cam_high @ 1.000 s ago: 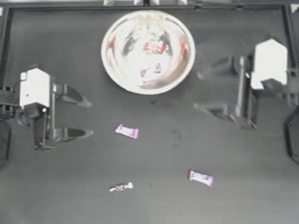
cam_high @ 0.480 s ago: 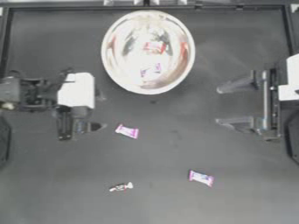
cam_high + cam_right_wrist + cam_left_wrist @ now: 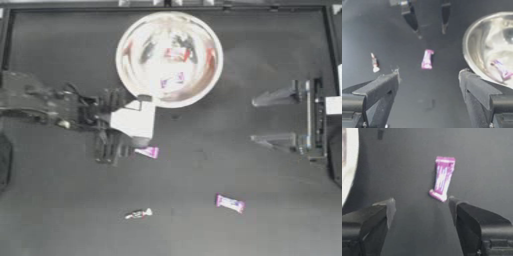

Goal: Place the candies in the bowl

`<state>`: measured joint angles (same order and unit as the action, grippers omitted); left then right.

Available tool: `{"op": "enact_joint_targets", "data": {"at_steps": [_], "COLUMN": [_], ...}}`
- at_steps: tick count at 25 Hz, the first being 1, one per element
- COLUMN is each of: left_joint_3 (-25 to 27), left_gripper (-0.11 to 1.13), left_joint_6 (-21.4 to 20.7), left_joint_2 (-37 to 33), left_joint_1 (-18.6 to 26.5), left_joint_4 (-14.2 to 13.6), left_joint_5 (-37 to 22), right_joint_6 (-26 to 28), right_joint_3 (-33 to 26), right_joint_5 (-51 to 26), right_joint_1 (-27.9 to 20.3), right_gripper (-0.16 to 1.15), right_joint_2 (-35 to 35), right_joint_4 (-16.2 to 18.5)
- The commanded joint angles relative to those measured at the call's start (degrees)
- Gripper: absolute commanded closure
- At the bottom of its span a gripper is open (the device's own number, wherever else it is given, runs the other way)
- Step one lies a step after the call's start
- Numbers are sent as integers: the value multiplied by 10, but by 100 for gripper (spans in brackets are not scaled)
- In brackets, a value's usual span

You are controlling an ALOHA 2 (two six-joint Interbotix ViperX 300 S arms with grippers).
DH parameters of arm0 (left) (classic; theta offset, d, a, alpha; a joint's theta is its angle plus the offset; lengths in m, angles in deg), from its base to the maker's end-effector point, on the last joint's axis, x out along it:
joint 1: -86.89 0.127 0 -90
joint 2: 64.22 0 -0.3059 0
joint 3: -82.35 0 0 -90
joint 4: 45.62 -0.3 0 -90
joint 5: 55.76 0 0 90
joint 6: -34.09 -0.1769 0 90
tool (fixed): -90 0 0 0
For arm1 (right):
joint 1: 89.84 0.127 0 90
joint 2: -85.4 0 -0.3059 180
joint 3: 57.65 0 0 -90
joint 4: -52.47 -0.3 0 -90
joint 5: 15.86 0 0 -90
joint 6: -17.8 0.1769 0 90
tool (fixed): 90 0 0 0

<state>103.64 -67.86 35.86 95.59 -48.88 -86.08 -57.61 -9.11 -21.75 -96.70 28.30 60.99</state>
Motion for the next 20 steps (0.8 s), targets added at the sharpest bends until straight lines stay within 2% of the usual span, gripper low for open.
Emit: {"op": "enact_joint_targets", "data": {"at_steps": [1, 20], "left_joint_3": [-28, -63], "left_gripper": [4, 5], "left_joint_6": [-5, -20], "left_joint_2": [8, 95], "left_joint_1": [-8, -18], "left_joint_4": [1, 2], "left_joint_5": [0, 1], "right_joint_6": [1, 1], "right_joint_3": [-6, -6], "right_joint_5": [9, 28], "right_joint_1": [1, 1], "right_gripper": [-1, -2], "right_joint_2": [-1, -1], "right_joint_4": [-4, -12]}}
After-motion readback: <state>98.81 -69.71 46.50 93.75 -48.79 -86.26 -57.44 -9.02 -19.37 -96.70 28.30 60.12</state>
